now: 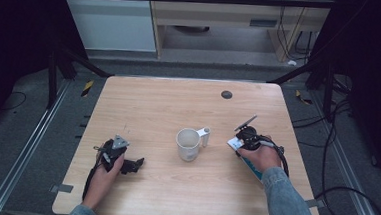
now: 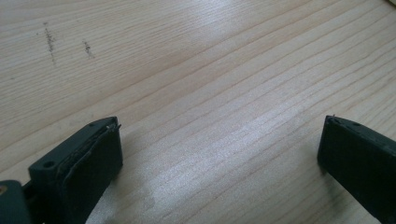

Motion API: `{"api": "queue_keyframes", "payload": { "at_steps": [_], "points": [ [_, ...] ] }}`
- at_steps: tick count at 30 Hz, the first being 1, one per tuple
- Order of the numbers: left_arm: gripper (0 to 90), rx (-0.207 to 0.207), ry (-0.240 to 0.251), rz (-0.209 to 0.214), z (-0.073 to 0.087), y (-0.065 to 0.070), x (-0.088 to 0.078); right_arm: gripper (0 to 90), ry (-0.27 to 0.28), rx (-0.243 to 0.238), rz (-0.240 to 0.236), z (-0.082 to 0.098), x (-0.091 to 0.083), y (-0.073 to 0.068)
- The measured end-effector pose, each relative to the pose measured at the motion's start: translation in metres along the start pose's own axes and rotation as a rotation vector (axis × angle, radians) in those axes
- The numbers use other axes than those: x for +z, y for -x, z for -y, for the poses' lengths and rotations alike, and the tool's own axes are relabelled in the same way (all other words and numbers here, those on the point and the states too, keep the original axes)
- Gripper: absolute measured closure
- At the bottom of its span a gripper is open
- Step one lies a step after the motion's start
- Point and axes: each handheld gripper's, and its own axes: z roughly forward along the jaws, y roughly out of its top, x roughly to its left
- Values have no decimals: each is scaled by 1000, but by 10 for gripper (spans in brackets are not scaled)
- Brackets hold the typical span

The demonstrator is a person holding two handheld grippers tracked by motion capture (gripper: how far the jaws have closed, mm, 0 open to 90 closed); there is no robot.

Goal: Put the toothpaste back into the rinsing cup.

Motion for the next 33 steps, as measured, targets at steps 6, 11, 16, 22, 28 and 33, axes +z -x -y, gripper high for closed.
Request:
{"api": "queue_keyframes", "payload": {
  "at_steps": [6,11,16,22,28,33],
  "points": [
    [0,1,-2,-1,0,0,0,660,5,-9,-6,0,-2,1],
    [0,0,0,0,0,0,0,738,14,11,-16,0,-6,2],
    [0,3,-3,0,0,0,0,758,12,19,-22,0,-9,4],
    [0,3,-2,0,0,0,0,762,20,26,-31,0,-12,7],
    [0,4,-3,0,0,0,0,765,32,31,-30,-1,-18,8],
    [0,1,0,0,0,0,0,769,40,43,-41,0,-24,10]
  ]
}}
